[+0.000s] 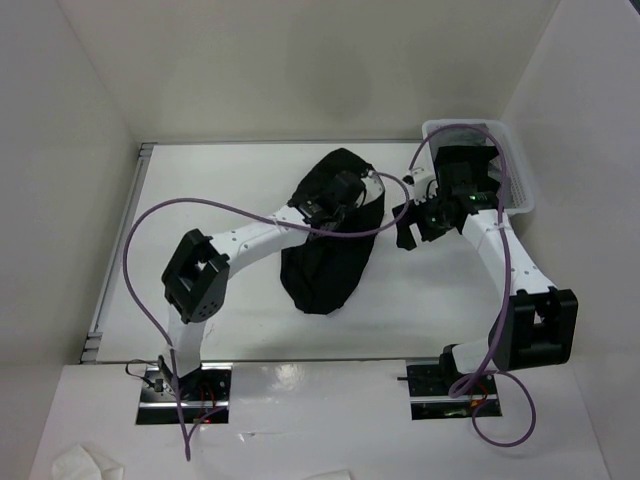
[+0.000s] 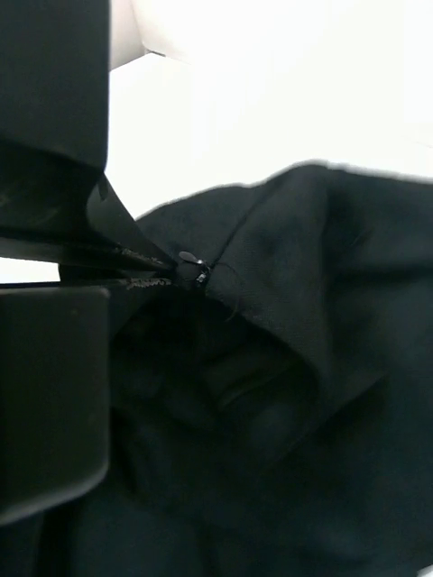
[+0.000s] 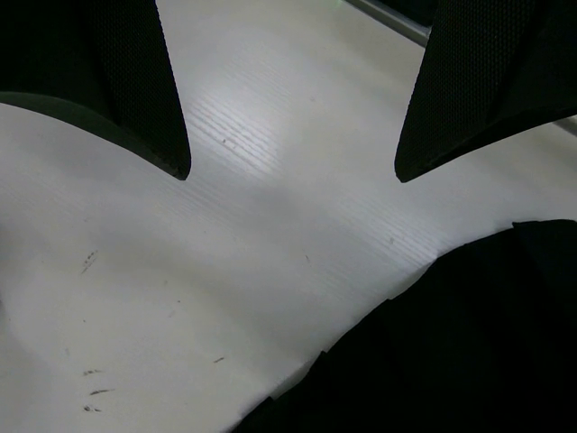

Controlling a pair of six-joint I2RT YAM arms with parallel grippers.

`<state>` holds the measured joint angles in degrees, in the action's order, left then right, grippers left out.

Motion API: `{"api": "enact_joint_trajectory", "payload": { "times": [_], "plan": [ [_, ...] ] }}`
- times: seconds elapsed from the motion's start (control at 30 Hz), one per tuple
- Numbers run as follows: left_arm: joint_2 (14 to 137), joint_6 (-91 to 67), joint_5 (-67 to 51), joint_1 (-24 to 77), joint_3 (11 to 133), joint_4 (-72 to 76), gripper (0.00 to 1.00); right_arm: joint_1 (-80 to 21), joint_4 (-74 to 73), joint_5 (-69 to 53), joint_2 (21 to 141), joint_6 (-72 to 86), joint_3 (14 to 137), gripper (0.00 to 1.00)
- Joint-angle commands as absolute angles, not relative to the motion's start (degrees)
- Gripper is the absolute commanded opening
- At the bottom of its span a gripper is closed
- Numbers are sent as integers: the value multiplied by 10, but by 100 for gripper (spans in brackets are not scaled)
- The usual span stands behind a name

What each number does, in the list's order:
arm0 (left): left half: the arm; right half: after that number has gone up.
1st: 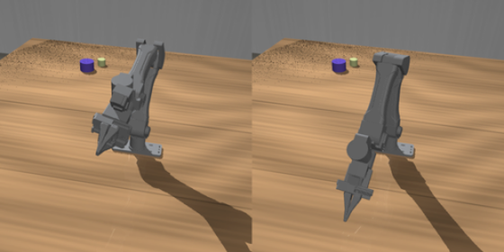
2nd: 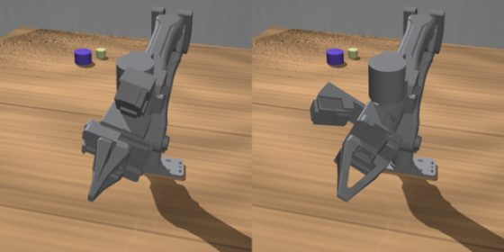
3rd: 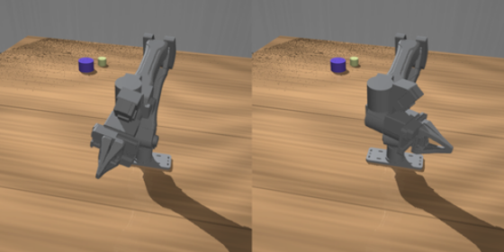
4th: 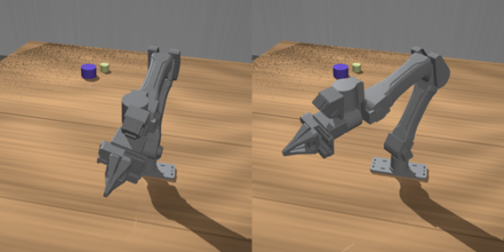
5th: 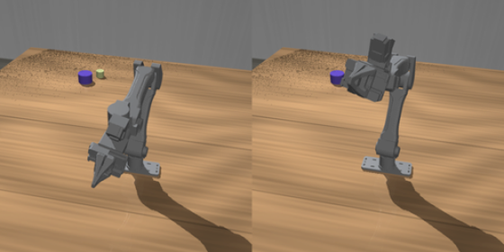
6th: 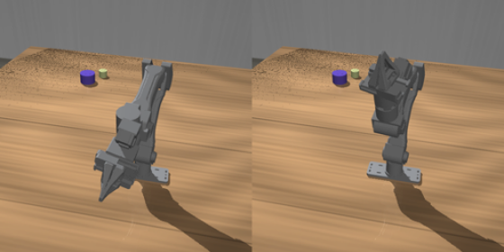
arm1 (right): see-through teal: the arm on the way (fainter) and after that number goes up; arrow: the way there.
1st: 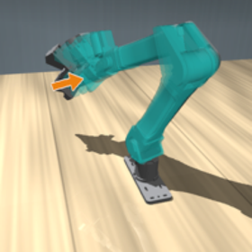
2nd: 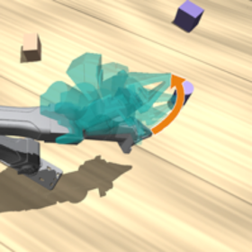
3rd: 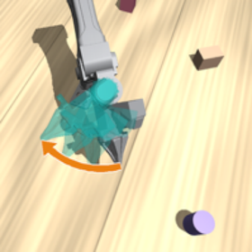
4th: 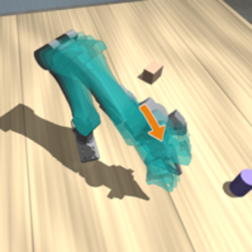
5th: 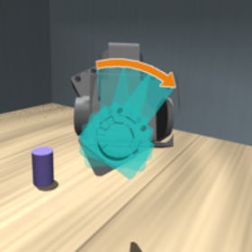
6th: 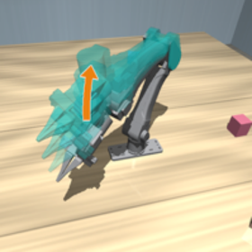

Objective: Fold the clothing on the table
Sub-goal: Flatten the skirt out

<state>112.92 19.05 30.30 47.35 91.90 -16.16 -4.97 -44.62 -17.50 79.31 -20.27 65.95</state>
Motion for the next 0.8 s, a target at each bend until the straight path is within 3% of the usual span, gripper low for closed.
{"api": "enact_joint_trajectory", "payload": {
  "times": [0.0, 0.27, 0.63, 0.77],
  "plan": [
    [1122, 161, 309, 434, 1007, -195, 10, -47, -445, -232, 787, -201, 661, 98],
    [1043, 127, 316, 357, 1027, -272, 7, -61, -450, -284, 862, -214, 713, 98],
    [940, 111, 272, 322, 865, -289, 7, -215, -415, -248, 989, -201, 794, 93],
    [928, 105, 272, 310, 836, -289, 7, -229, -374, -234, 1035, -196, 807, 92]
  ]
}}
